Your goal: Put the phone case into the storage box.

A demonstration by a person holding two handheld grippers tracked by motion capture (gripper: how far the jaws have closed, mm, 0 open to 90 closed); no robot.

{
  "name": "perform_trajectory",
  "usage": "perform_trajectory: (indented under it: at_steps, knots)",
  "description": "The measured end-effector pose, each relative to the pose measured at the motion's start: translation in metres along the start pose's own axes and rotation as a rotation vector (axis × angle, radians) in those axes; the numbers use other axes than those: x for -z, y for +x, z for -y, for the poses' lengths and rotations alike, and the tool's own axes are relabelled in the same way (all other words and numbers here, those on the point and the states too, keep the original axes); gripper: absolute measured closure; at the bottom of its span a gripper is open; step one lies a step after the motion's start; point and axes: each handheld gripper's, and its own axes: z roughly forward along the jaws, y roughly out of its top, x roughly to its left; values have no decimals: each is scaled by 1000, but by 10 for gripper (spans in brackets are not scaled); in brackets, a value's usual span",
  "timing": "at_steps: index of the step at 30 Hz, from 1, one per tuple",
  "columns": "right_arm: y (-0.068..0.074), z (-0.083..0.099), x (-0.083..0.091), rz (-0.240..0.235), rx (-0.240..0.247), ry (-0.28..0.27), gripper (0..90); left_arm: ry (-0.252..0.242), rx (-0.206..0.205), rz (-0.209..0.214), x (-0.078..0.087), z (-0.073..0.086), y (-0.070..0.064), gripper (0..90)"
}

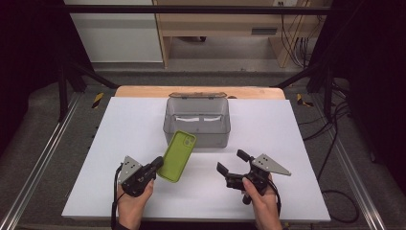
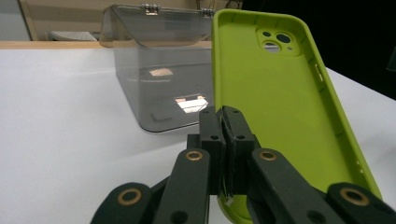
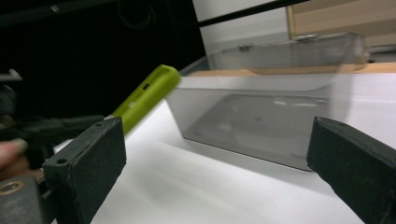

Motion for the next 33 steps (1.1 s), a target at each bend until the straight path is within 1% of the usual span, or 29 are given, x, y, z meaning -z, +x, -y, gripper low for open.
perform_trajectory:
  at_steps: [2, 3, 5, 6, 7, 9, 10, 12, 14, 17, 21, 22, 24, 30, 33]
  knots:
    - [5, 0, -6, -14, -17, -1, 47, -12, 6, -11, 1, 0, 1, 881]
    - [8, 1, -9, -22, -31, -5, 46, -17, 10, -18, 2, 0, 2, 881]
    - [13, 2, -18, -40, -75, -14, 46, -30, 12, -27, 3, 0, 2, 881]
    - [17, 3, -22, -43, -85, -20, 49, -31, 13, -33, 3, 0, 1, 881]
    - [21, 4, -27, -47, -87, -21, 54, -35, 11, -36, 4, 0, 1, 881]
    - [29, 7, -36, -66, -118, -24, 62, -43, 5, -38, 5, 0, 1, 880]
    - [34, 8, -40, -77, -126, -24, 69, -46, 10, -40, 6, 0, 2, 881]
    - [41, 9, -47, -73, -129, -29, 86, -47, 17, -40, 8, 1, 3, 881]
    - [47, 10, -52, -88, -145, -42, 101, -55, 25, -41, 8, 1, 5, 881]
    - [55, 12, -57, -83, -140, -52, 116, -68, 33, -40, 9, 0, 7, 881]
    - [61, 18, -59, -73, -141, -52, 117, -77, 34, -40, 11, 1, 7, 880]
    - [62, 19, -60, -70, -135, -52, 119, -79, 34, -40, 11, 1, 7, 881]
    - [64, 20, -61, -72, -142, -54, 127, -80, 33, -35, 10, 1, 5, 881]
    - [68, 26, -67, -64, -178, -61, 188, -97, 32, -28, 12, 1, 2, 880]
    - [69, 28, -67, -85, -207, -69, 244, -103, 35, -18, 12, 1, 2, 880]
